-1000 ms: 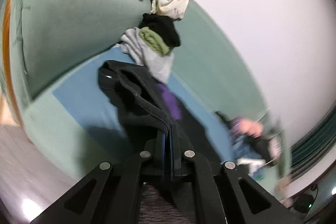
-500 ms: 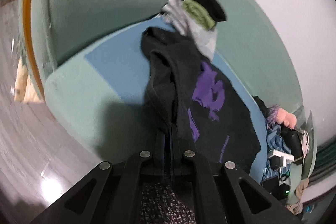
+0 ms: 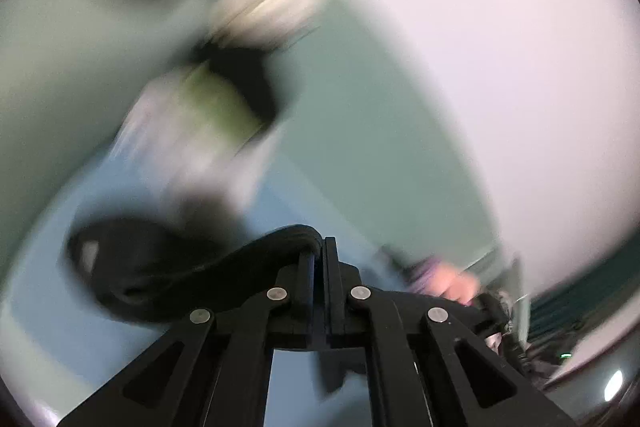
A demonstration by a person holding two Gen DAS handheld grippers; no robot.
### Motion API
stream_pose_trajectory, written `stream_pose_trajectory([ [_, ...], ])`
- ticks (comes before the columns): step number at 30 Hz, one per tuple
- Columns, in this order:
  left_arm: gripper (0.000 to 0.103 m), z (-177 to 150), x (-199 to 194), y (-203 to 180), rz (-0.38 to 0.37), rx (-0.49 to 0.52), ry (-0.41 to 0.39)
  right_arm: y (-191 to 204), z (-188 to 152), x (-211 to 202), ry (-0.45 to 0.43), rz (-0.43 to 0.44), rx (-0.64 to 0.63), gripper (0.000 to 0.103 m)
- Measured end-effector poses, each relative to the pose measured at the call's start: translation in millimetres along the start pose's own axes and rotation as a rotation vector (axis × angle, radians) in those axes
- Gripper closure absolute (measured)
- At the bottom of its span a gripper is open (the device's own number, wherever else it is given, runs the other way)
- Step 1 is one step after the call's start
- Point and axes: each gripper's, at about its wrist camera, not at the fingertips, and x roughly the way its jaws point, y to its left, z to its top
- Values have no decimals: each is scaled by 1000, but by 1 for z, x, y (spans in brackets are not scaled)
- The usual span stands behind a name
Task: Fold clothes
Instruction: 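Lift the black T-shirt with both grippers and shake it open in the air, then lay the black T-shirt flat on the bed with both grippers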
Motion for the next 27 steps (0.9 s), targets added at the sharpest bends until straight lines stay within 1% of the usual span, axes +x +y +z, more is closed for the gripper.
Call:
stream_pose_trajectory([
  [1, 100, 20, -11, -26, -34, 33, -70, 19, 37, -18, -116, -12, -82, 99],
  [2, 100, 36, -22, -47, -66, 56, -130, 30, 65, -35, -203, -8, -116, 99],
  [3, 100, 49, -34, -65, -96, 76, -187, 34, 85, -50, -265, 9, -110, 99],
  [4, 100, 55, -41, -76, -123, 91, -217, 39, 105, -66, -327, 25, -104, 99],
  [5, 100, 58, -48, -84, -147, 105, -239, 42, 117, -78, -371, 32, -105, 99],
  [7, 100, 49, -56, -92, -153, 171, -254, 42, 116, -90, -386, 35, -113, 99],
  [9, 100, 21, -55, -82, -129, 234, -222, 37, 95, -95, -367, 13, -127, 99],
  [11, 100, -8, -52, -68, -102, 297, -185, 31, 55, -95, -307, -11, -134, 99],
  [13, 100, -47, -44, -37, -72, 314, -106, 24, 6, -93, -227, -30, -136, 99],
  [14, 100, -71, -40, -14, -50, 299, -62, 21, -23, -90, -173, -36, -132, 99],
  [17, 100, -148, -32, 61, 25, 233, 68, 10, -117, -80, 11, -53, -96, 99],
  [19, 100, -198, -26, 111, 75, 188, 155, 1, -184, -70, 169, -56, -37, 99],
  [21, 100, -245, -22, 162, 149, 79, 251, -22, -248, -62, 336, -70, 54, 99],
  [22, 100, -269, -19, 187, 188, 19, 300, -33, -281, -57, 417, -83, 120, 99],
  [23, 100, -283, -22, 202, 203, -35, 320, -46, -308, -55, 480, -96, 185, 99],
  [25, 100, -306, -30, 226, 215, -141, 341, -58, -341, -52, 554, -120, 263, 99],
  [27, 100, -306, -39, 225, 207, -156, 330, -58, -356, -49, 582, -143, 293, 99],
])
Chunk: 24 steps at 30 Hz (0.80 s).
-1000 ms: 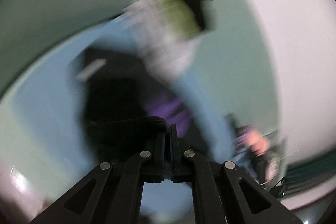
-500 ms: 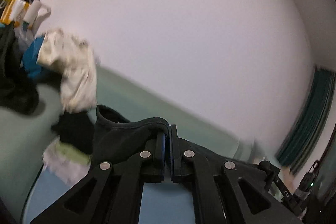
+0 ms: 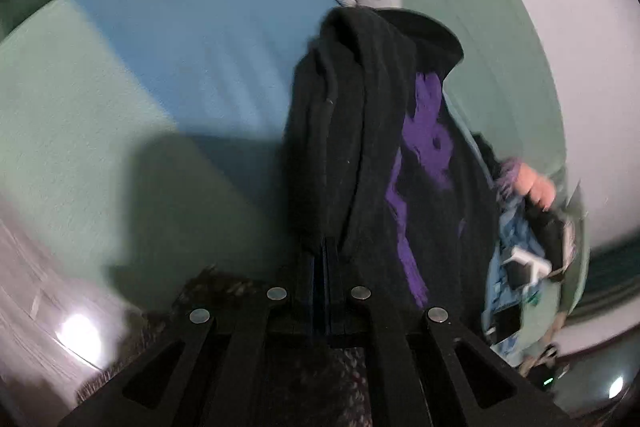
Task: Fold clothes
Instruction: 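Lay the black T-shirt flat on the bed with both grippers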
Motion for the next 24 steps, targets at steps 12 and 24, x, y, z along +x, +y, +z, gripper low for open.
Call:
stream_pose_trajectory([
  [12, 28, 69, -40, -36, 229, 160, -93, -12, 3, -32, 29, -77, 16, 65],
  [24, 88, 161, 83, -42, 257, 133, -72, -9, 30, -54, -69, -44, 63, 40],
])
